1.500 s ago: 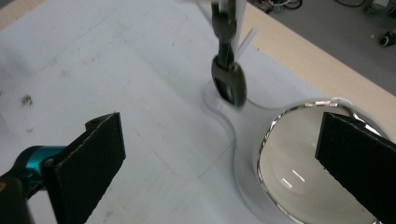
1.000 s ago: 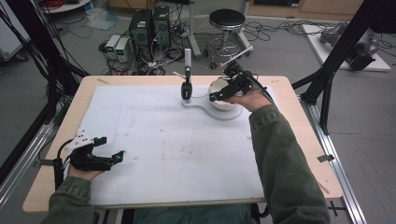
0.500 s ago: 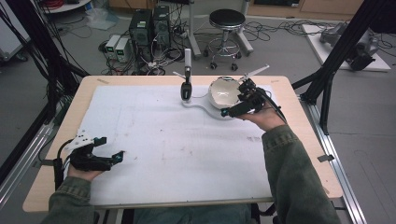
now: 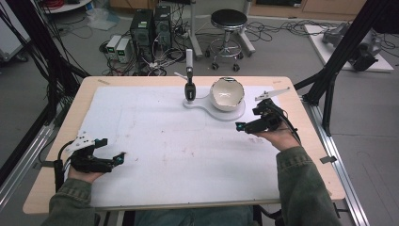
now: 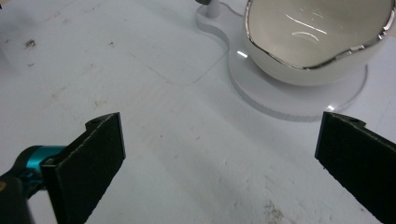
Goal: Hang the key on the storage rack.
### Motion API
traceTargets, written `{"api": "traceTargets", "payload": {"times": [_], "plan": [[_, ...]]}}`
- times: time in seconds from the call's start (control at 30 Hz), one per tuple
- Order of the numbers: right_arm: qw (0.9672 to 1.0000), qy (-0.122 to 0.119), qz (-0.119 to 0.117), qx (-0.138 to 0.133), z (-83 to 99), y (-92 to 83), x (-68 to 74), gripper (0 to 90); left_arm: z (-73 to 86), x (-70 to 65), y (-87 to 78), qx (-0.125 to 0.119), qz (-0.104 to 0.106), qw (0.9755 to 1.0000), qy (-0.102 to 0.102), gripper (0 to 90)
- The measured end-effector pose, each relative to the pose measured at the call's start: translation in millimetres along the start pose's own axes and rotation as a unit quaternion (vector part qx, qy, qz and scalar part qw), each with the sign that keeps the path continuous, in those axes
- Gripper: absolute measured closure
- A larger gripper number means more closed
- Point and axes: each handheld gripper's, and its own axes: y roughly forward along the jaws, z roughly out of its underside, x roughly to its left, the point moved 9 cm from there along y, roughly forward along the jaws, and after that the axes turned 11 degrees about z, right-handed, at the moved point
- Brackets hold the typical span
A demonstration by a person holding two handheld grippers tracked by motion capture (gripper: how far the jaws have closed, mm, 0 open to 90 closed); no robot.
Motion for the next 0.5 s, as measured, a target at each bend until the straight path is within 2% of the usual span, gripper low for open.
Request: {"api": "traceTargets", "payload": {"times": [0.13,0.27,0.4,0.5], "plan": [[0.9998,0.005,0.016,-0.01,16.3,-4.4,-9.8,0.6,0.2,-0.1,0.5,0.0,0.0,1.0,0.0,1.8],[0.9984,0.016,0.033,-0.043,29.3,-10.4,-17.4,0.6,1.2,-0.5,0.9,0.004,0.001,1.0,-0.001,1.8],[0.9968,0.017,0.036,-0.069,46.1,-14.0,-22.7,0.6,1.2,0.1,0.4,0.004,-0.001,1.0,-0.001,1.8],[0.9959,0.022,0.028,-0.083,57.6,-16.6,-23.8,0.6,1.3,-0.2,0.3,0.004,-0.001,1.0,-0.001,1.8]]}}
